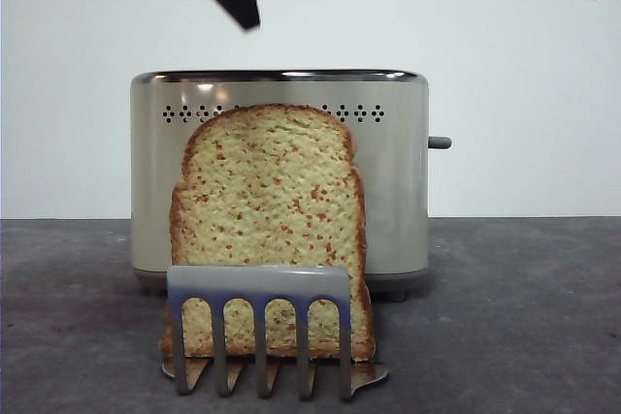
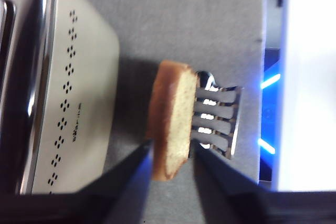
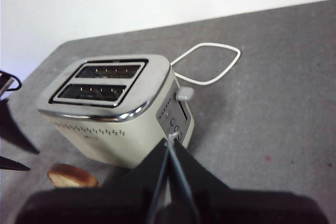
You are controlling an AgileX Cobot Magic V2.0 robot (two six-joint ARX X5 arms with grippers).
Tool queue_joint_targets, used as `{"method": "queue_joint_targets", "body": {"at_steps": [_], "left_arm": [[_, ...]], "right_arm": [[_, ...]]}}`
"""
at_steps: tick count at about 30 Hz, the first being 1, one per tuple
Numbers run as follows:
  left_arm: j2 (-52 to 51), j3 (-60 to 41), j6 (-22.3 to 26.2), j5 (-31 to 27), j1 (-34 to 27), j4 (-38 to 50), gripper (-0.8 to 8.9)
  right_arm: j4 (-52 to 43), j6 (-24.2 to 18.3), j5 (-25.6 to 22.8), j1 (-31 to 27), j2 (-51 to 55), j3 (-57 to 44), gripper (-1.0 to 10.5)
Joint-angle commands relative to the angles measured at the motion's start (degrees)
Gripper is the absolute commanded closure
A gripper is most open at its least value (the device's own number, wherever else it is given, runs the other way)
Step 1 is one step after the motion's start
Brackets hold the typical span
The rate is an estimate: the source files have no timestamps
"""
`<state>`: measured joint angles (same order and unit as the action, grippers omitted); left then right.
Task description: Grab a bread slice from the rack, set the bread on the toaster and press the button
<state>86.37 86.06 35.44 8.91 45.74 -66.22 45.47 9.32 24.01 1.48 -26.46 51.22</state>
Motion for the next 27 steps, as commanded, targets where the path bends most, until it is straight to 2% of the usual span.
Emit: {"method": "queue_joint_targets", "body": {"at_steps": [1, 4, 27], "left_arm": [[1.0, 0.0, 0.2, -1.1, 0.5, 0.9, 3.06], [1.5, 0.0, -0.3, -1.6, 0.9, 2.3, 2.70], [8.5, 0.0, -0.9, -1.1, 3.4, 0.7, 2.81]], "right_arm": [[0.1, -1.0, 0.1, 0.1, 0.0, 0.2, 9.5], [0.0, -1.0, 0.1, 0.1, 0.0, 0.2, 9.5], [1.3, -2.5, 0.0, 0.1, 0.0, 0.2, 9.5]]}}
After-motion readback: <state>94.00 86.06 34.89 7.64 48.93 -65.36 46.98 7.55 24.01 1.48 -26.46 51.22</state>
